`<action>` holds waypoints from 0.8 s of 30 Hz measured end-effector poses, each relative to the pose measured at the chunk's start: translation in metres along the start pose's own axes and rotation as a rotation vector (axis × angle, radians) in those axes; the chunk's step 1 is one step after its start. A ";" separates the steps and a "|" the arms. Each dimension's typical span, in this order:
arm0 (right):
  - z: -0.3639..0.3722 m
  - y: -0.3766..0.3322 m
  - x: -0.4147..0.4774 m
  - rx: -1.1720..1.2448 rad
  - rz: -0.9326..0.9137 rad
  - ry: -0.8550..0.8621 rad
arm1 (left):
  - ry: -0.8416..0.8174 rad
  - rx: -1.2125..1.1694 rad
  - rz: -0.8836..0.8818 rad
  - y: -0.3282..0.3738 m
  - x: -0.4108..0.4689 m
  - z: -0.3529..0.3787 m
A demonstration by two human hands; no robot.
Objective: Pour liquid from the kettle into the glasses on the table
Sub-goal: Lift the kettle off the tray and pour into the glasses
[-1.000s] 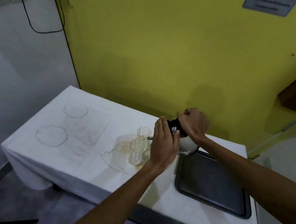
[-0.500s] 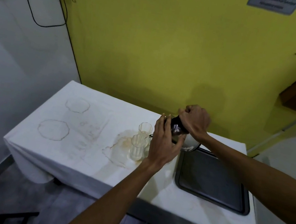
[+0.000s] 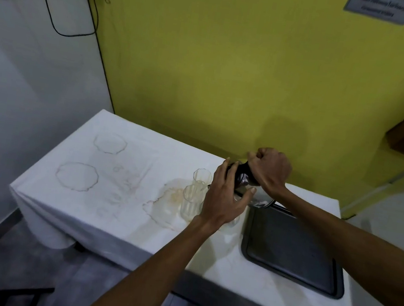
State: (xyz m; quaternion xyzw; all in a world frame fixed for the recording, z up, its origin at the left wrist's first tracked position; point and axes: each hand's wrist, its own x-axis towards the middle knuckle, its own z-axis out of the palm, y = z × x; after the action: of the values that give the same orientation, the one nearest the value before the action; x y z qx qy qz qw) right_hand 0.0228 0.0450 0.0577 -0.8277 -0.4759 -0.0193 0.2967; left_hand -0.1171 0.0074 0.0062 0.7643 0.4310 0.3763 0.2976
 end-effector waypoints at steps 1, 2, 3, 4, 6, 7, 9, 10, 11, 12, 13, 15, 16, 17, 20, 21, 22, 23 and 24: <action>0.000 0.000 0.001 -0.004 0.001 0.003 | -0.005 -0.002 0.000 0.000 0.000 -0.001; 0.001 -0.001 0.002 -0.001 -0.002 0.005 | -0.008 -0.004 0.001 0.000 0.001 -0.001; 0.001 0.000 0.002 0.003 -0.007 0.005 | -0.011 -0.004 0.003 0.001 0.002 -0.002; 0.002 0.000 0.003 0.006 -0.013 0.006 | -0.012 -0.005 0.003 0.001 0.003 -0.003; 0.003 0.001 0.004 0.010 -0.019 0.018 | -0.012 -0.007 0.002 0.001 0.004 -0.004; 0.004 0.001 0.005 0.014 -0.019 0.021 | -0.009 -0.009 0.001 0.001 0.004 -0.004; 0.005 0.001 0.005 0.026 -0.019 0.024 | -0.005 -0.020 -0.004 0.002 0.005 -0.004; 0.006 0.001 0.006 0.028 -0.021 0.028 | -0.003 -0.030 -0.010 0.002 0.005 -0.003; 0.006 0.001 0.005 0.029 -0.022 0.033 | 0.000 -0.039 -0.015 0.002 0.006 -0.003; 0.006 0.001 0.006 0.028 -0.021 0.035 | 0.003 -0.046 -0.019 0.003 0.006 -0.002; 0.006 0.001 0.006 0.026 -0.019 0.034 | 0.002 -0.051 -0.021 0.003 0.006 -0.002; 0.006 0.001 0.005 0.021 -0.016 0.031 | -0.007 -0.055 -0.031 0.004 0.006 -0.002; 0.006 0.001 0.005 0.020 -0.016 0.032 | -0.013 -0.056 -0.034 0.004 0.006 -0.002; 0.005 0.002 0.005 0.018 -0.016 0.032 | -0.018 -0.056 -0.033 0.004 0.006 -0.001; 0.005 0.005 0.005 0.024 -0.021 0.027 | -0.031 -0.049 -0.030 0.004 0.006 0.000; 0.005 0.005 0.005 0.026 -0.025 0.027 | -0.036 -0.050 -0.033 0.005 0.006 0.000; 0.004 0.006 0.005 0.027 -0.028 0.026 | -0.042 -0.052 -0.036 0.005 0.006 0.000; 0.004 0.006 0.005 0.029 -0.029 0.025 | -0.047 -0.053 -0.038 0.005 0.006 0.000; 0.003 0.006 0.005 0.031 -0.031 0.026 | -0.050 -0.053 -0.039 0.006 0.006 0.000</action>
State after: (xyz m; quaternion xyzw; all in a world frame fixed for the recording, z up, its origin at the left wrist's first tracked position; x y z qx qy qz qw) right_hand 0.0295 0.0483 0.0542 -0.8151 -0.4852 -0.0273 0.3153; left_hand -0.1122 0.0103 0.0126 0.7567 0.4281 0.3625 0.3359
